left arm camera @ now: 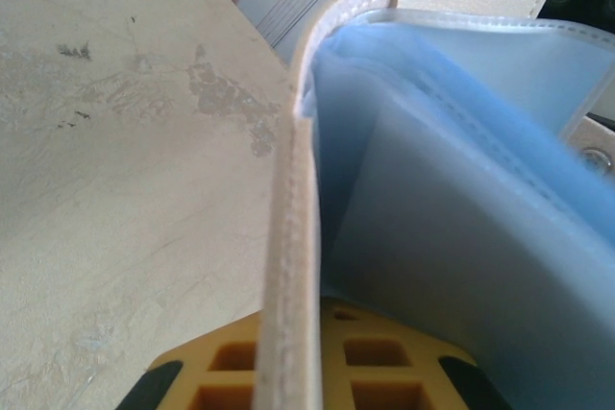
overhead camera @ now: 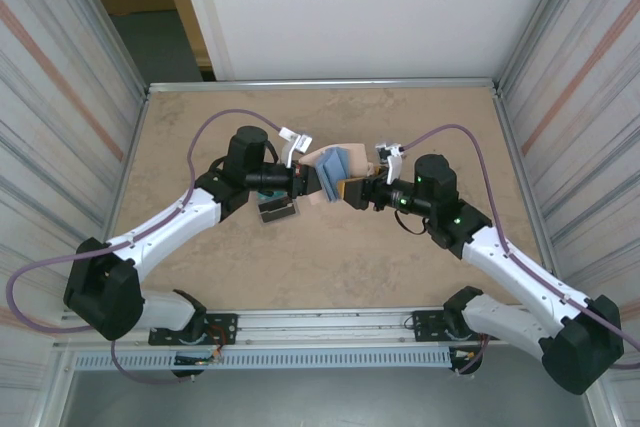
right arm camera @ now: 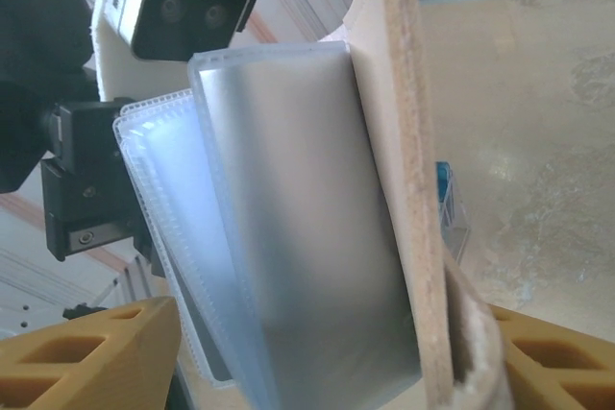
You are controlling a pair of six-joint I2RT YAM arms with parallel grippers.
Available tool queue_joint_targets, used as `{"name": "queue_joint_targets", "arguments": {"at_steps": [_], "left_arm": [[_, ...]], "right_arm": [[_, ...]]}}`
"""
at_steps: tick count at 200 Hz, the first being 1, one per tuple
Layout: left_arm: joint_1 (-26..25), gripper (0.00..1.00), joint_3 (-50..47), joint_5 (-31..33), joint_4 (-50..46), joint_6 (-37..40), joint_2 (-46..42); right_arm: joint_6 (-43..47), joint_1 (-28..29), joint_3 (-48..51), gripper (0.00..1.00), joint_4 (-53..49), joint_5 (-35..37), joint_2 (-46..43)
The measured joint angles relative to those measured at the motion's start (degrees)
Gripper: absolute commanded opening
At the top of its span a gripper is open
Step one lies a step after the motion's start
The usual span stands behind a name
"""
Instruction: Take the credit cards out of the card holder
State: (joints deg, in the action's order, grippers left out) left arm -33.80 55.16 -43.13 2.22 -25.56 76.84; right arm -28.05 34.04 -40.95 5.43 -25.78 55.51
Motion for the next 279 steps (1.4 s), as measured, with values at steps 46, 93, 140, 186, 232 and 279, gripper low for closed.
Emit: {"name": "queue_joint_targets", "arguments": {"at_steps": [46, 93, 140, 186, 232, 279], "left_arm": [[0.00, 0.00, 0.00, -0.70, 0.70, -0.02, 0.00], [0.00, 0.00, 0.00, -0.83, 0.68, -0.28, 0.00], [0.00, 0.00, 0.00, -0.87, 0.70, -0.81, 0.00], [0.00, 0.00, 0.00, -1.66, 1.07, -1.36, 0.22], [0.00, 0.00, 0.00, -2.32, 1.09, -1.38, 0.22], [0.00, 0.00, 0.00, -3.21, 1.11, -1.51, 0.24]], "right_arm": [[0.00, -0.04, 0.09, 0.82, 0.07, 0.31, -0.28], [0.28, 0.07, 0.07, 0.89, -2.08, 1.60, 0.13], [1.73, 1.49, -0.09, 0.90, -3.58, 2.14, 0.90], [2.19, 1.99, -0.31, 0.88, -4.81, 3.93, 0.90], [2.21, 1.99, -0.31, 0.85, -5.07, 5.01, 0.90], [2.21, 1.99, -0.31, 0.83, -5.07, 5.44, 0.90]]}}
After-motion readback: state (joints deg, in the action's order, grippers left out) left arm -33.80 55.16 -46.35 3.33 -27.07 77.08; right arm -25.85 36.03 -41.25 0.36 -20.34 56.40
